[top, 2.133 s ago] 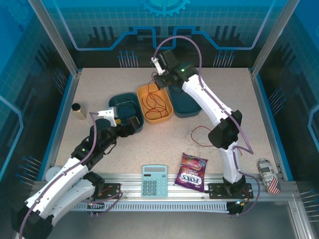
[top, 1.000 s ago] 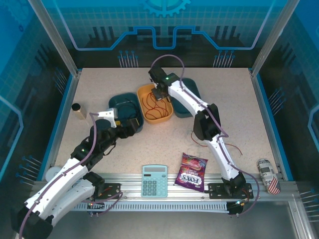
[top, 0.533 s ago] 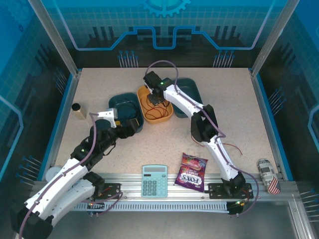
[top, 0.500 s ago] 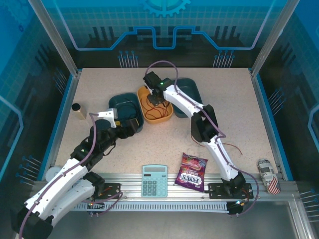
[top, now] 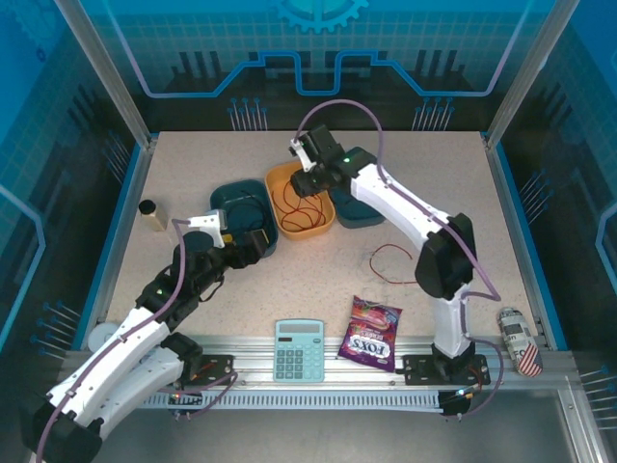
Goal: Untangle the cables
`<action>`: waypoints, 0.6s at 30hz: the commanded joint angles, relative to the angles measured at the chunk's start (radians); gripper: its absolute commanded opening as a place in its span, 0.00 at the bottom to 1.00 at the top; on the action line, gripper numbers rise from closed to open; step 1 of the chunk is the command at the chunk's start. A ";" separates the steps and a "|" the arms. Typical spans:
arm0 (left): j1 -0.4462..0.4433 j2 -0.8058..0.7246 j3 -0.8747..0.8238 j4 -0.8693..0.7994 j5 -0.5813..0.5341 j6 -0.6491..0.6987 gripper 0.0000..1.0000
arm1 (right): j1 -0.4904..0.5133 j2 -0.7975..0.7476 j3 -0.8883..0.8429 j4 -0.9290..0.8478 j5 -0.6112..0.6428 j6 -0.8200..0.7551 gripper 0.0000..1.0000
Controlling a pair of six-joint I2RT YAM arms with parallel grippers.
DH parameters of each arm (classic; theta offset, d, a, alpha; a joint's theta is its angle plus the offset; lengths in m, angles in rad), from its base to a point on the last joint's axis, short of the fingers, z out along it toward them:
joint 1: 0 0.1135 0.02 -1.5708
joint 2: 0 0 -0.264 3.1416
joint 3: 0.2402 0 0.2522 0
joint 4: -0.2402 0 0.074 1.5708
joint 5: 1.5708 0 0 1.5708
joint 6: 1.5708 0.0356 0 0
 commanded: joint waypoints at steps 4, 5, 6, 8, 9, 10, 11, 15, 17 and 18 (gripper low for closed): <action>0.002 -0.017 -0.013 0.004 0.009 -0.014 0.99 | 0.013 -0.230 -0.227 0.040 0.072 0.088 0.45; 0.002 -0.017 -0.014 0.006 0.010 -0.013 0.99 | 0.011 -0.276 -0.274 0.037 0.105 0.099 0.45; 0.002 -0.016 -0.016 0.007 0.010 -0.010 0.99 | 0.010 -0.314 -0.316 0.031 0.135 0.109 0.45; 0.002 -0.016 -0.019 0.011 0.007 -0.006 0.99 | 0.004 -0.410 -0.416 0.013 0.182 0.136 0.45; 0.003 -0.016 -0.021 0.015 0.005 -0.004 0.99 | -0.001 -0.449 -0.458 0.002 0.201 0.153 0.45; 0.003 -0.016 -0.024 0.019 0.006 -0.002 0.99 | -0.009 -0.493 -0.505 -0.015 0.216 0.173 0.44; 0.002 -0.015 -0.026 0.025 0.004 0.001 0.99 | -0.018 -0.536 -0.546 -0.033 0.222 0.192 0.44; 0.004 -0.004 -0.028 0.047 -0.005 0.004 0.99 | -0.061 -0.671 -0.682 -0.112 0.245 0.255 0.42; 0.005 0.008 -0.024 0.054 -0.004 0.004 0.99 | -0.109 -0.731 -0.737 -0.162 0.250 0.300 0.39; 0.004 0.014 -0.022 0.060 -0.002 0.004 0.99 | -0.140 -0.752 -0.759 -0.179 0.235 0.316 0.38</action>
